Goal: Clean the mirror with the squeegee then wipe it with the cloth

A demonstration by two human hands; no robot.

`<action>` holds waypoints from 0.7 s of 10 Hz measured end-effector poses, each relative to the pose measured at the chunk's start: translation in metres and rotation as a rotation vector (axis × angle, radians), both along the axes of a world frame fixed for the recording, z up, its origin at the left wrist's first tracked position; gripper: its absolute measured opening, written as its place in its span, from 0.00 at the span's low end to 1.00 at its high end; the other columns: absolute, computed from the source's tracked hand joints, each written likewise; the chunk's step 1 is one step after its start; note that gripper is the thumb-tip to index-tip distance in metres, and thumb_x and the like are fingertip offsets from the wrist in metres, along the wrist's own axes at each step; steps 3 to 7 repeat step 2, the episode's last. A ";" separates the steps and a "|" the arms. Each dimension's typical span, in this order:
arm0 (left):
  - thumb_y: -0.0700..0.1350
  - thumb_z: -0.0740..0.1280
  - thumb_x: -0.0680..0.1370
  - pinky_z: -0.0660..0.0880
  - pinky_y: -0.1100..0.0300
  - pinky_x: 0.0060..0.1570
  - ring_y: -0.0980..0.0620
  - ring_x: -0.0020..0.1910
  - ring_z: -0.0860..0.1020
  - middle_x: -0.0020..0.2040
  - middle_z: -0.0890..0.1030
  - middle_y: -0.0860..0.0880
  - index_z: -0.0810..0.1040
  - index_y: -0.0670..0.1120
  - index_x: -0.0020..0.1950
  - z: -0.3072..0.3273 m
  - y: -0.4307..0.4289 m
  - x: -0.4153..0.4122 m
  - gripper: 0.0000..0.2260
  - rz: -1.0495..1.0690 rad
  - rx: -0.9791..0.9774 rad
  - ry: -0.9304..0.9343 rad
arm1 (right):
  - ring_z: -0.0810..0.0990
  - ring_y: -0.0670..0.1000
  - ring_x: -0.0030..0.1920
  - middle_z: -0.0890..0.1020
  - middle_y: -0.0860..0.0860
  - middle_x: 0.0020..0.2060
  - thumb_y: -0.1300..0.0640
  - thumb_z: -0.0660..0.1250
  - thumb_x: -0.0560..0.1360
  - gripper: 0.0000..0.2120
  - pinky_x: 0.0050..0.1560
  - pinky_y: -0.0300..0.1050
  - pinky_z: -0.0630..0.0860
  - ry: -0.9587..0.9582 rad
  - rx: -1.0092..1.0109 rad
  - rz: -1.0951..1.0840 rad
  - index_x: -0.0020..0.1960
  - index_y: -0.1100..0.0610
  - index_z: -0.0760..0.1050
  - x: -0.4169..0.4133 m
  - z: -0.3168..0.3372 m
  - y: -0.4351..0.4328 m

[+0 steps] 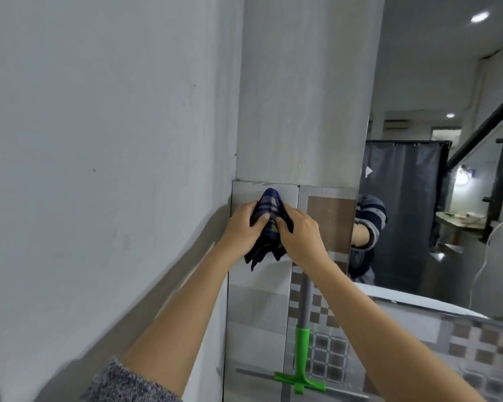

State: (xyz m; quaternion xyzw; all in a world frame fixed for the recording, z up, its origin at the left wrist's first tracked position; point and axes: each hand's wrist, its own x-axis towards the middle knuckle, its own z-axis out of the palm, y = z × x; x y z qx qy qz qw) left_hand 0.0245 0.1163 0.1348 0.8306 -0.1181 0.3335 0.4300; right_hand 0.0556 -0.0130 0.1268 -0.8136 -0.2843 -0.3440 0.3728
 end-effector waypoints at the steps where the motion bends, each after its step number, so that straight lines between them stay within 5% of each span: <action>1: 0.47 0.59 0.80 0.58 0.74 0.50 0.51 0.65 0.66 0.66 0.69 0.46 0.64 0.44 0.69 -0.006 -0.004 -0.018 0.19 0.048 0.065 0.025 | 0.73 0.53 0.53 0.78 0.53 0.53 0.57 0.58 0.79 0.12 0.48 0.41 0.67 0.055 -0.037 -0.010 0.60 0.57 0.71 -0.013 -0.003 -0.007; 2: 0.53 0.57 0.79 0.63 0.56 0.64 0.47 0.70 0.62 0.71 0.65 0.46 0.61 0.46 0.71 -0.035 -0.004 -0.030 0.22 0.162 0.145 0.063 | 0.71 0.56 0.62 0.74 0.55 0.62 0.56 0.58 0.78 0.18 0.58 0.48 0.70 0.134 -0.115 -0.071 0.67 0.59 0.65 -0.025 -0.021 -0.020; 7: 0.53 0.57 0.79 0.63 0.56 0.64 0.47 0.70 0.62 0.71 0.65 0.46 0.61 0.46 0.71 -0.035 -0.004 -0.030 0.22 0.162 0.145 0.063 | 0.71 0.56 0.62 0.74 0.55 0.62 0.56 0.58 0.78 0.18 0.58 0.48 0.70 0.134 -0.115 -0.071 0.67 0.59 0.65 -0.025 -0.021 -0.020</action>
